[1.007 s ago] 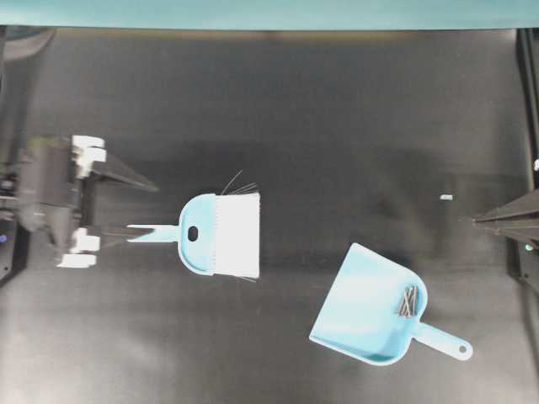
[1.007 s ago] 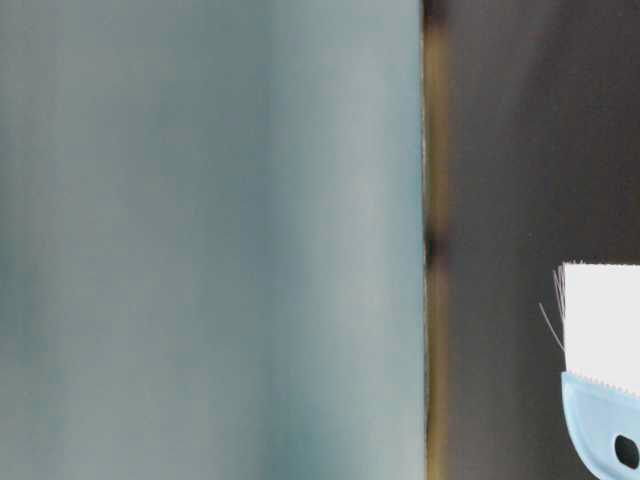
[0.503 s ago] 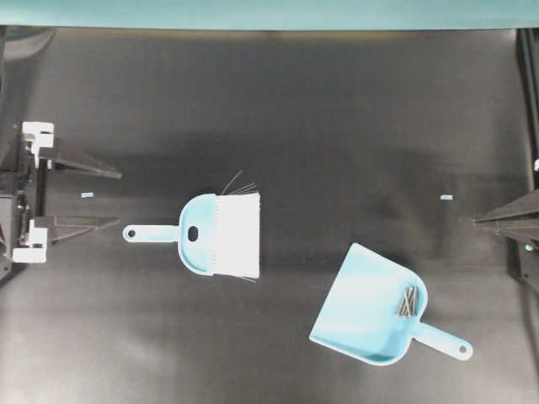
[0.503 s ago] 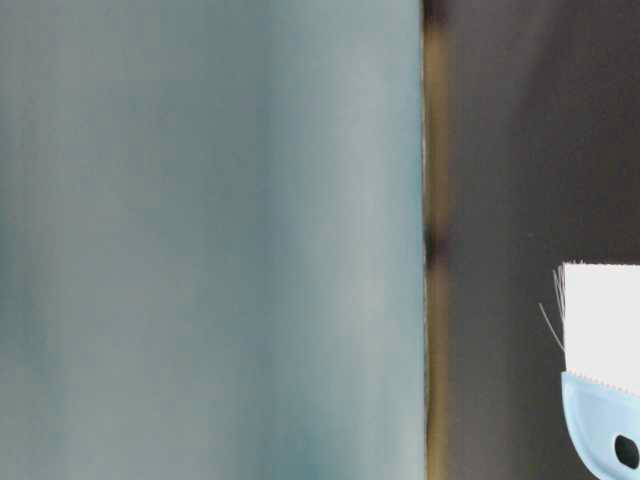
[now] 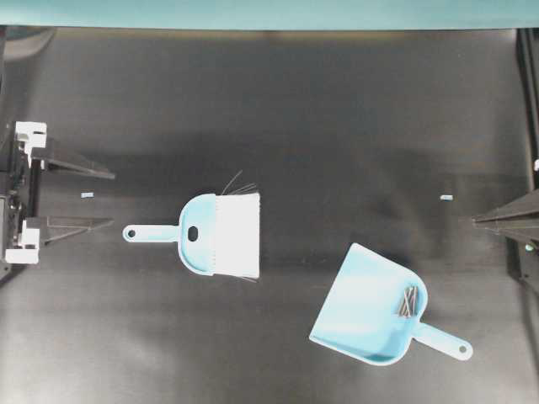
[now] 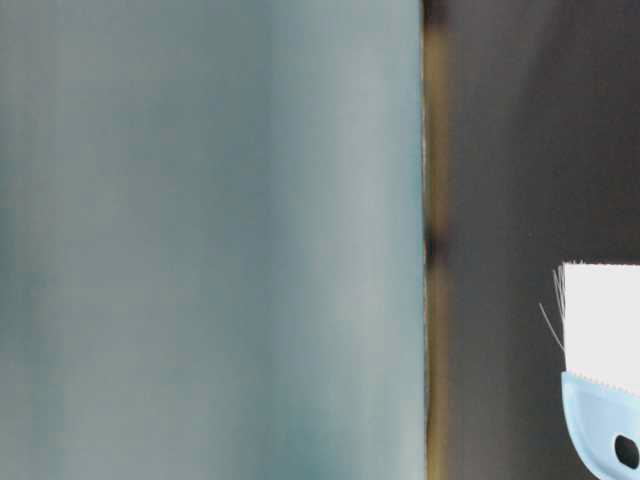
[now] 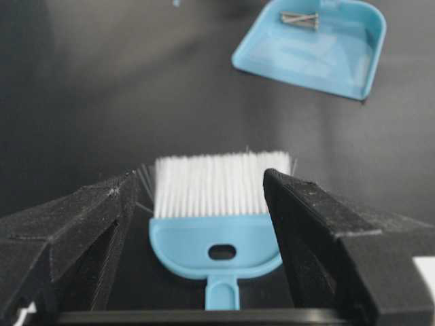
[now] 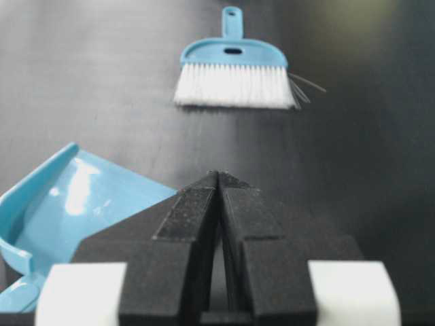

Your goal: Hold the dustpan with a person, while the left arm uses a hand brush to gather the screws into the dustpan.

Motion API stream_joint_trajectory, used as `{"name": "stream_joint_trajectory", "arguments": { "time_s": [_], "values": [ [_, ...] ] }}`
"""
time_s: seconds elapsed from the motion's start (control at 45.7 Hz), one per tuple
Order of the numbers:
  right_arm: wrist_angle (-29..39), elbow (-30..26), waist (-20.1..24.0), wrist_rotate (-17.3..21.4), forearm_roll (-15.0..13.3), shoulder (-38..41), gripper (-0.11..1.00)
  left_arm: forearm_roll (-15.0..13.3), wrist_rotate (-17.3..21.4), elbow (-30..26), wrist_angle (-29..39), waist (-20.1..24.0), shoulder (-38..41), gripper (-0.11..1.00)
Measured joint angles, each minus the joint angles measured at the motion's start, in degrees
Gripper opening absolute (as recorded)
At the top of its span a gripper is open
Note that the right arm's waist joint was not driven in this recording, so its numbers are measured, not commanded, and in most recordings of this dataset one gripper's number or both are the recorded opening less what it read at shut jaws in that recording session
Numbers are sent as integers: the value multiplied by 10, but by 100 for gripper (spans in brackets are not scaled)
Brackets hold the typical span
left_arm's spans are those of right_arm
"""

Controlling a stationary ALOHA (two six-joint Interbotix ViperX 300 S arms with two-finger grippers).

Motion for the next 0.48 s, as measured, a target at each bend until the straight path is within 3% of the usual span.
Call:
{"name": "stream_joint_trajectory", "arguments": {
  "time_s": [0.482],
  "values": [
    [1, -1, 0, -1, 1, 0, 0, -1, 0, 0, 1, 0, -4, 73]
  ]
}}
